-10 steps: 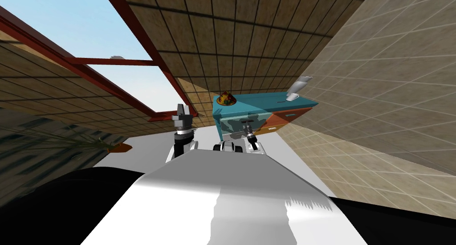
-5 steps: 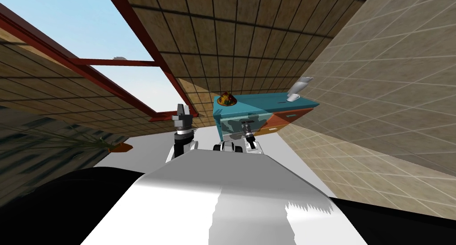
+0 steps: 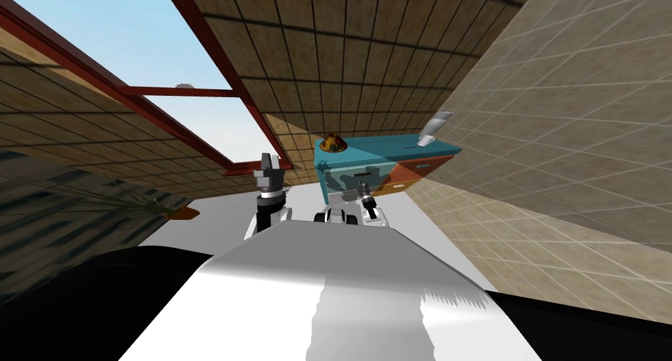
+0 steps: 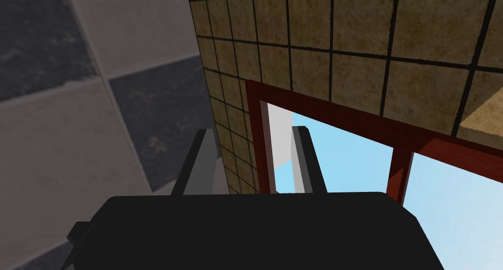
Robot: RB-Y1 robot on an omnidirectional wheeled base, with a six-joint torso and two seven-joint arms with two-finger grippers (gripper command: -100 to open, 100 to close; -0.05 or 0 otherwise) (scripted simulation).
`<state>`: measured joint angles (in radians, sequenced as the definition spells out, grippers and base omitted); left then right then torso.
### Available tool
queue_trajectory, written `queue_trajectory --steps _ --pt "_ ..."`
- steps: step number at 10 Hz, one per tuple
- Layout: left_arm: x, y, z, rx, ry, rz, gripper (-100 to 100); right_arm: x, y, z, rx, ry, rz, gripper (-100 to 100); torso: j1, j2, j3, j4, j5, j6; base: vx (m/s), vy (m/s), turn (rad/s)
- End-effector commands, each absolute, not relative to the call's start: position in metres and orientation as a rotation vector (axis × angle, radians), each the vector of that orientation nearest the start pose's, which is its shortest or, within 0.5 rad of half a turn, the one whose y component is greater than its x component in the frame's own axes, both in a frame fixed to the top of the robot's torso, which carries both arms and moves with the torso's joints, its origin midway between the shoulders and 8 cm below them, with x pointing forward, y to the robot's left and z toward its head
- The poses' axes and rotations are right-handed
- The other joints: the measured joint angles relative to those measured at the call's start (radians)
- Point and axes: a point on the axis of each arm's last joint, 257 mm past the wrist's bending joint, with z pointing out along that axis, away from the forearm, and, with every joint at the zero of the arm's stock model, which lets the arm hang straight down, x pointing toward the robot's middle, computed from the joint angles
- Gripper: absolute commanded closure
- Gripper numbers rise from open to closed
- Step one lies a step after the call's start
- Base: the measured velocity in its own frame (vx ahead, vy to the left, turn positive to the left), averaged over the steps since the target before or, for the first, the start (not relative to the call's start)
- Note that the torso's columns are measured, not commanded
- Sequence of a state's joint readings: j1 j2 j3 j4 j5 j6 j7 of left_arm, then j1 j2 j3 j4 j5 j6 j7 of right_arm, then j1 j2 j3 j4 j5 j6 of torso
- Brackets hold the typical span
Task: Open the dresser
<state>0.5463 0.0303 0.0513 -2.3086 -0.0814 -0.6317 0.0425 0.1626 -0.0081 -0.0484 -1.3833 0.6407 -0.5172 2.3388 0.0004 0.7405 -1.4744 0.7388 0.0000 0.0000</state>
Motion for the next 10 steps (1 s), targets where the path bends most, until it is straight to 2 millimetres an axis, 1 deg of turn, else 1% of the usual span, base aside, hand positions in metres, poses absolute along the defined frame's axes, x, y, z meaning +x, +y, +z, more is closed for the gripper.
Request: queue_trajectory --steps 1,2,7,10 --pt "0.312 0.277 0.046 -0.491 0.603 -1.258 0 0.47 -0.199 -0.291 -1.119 1.098 -0.948 100 -0.001 -0.002 -0.001 -0.001 0.0 0.0 -0.107 -0.031 -0.003" --pt "0.312 0.277 0.046 -0.491 0.603 -1.258 0 0.469 -0.208 -0.292 -1.145 1.087 -0.961 -100 0.001 -0.009 -0.005 -0.002 0.0 0.0 -0.022 -0.004 0.002" --pt "0.312 0.277 0.046 -0.491 0.603 -1.258 0 0.465 -0.241 -0.298 -1.242 1.045 -1.011 -100 -0.001 -0.002 -0.001 -0.001 0.0 0.0 0.038 0.007 0.001" --pt "0.312 0.277 0.046 -0.492 0.603 -1.258 0 0.46 -0.243 -0.305 -1.246 1.051 -1.011 -100 0.001 -0.007 -0.004 -0.002 0.0 0.0 0.16 0.023 0.007"
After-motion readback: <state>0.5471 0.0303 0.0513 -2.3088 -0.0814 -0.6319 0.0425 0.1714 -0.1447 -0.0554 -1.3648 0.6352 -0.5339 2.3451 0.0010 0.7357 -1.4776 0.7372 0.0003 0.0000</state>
